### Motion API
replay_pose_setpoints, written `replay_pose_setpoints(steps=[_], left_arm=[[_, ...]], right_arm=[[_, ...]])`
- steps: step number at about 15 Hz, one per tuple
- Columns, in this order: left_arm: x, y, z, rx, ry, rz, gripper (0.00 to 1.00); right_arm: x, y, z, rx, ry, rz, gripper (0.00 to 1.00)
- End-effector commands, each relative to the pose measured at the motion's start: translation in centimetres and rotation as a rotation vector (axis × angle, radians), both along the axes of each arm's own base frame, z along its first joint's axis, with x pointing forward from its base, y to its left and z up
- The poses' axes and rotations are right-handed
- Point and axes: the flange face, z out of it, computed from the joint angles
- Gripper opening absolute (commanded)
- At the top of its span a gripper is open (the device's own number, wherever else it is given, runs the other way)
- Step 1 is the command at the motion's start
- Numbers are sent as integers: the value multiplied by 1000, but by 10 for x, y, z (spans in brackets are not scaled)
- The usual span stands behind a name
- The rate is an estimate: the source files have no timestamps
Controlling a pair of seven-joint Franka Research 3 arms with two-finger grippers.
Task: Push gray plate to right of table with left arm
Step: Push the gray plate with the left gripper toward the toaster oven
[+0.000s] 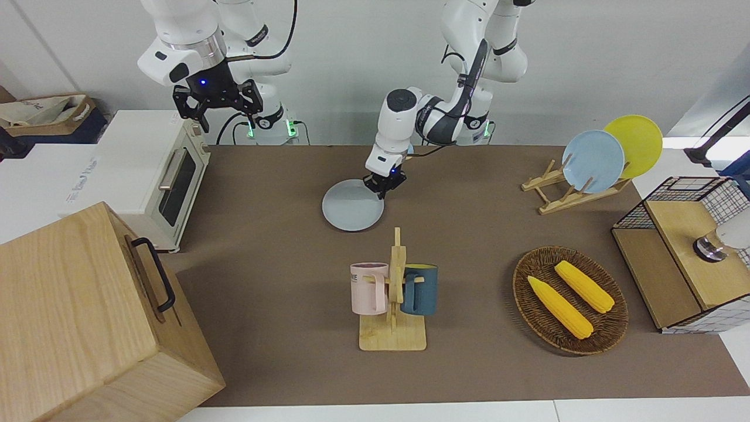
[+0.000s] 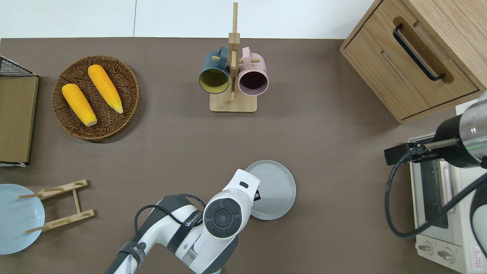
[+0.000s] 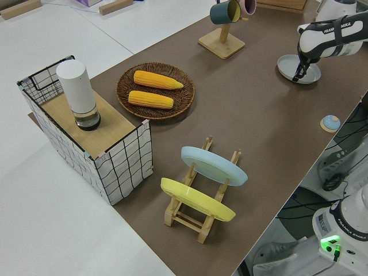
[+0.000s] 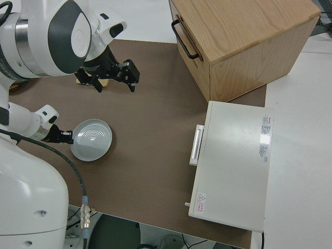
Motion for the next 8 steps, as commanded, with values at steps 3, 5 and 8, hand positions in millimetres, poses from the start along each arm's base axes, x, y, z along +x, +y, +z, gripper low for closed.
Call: replay_pose_setpoints(steps=[3,5,8], left_arm=[[1,-61,-19,-8,6,35,0],[-1,-78,-18,-24,7,46,0],[-4,-94,-18,-36,8,49,0]], right_arm=[[-3,-2,4,9,3,-4,983],[-3,-2,4,9,3,-6,983],[-3,-2,4,9,3,-6,983]])
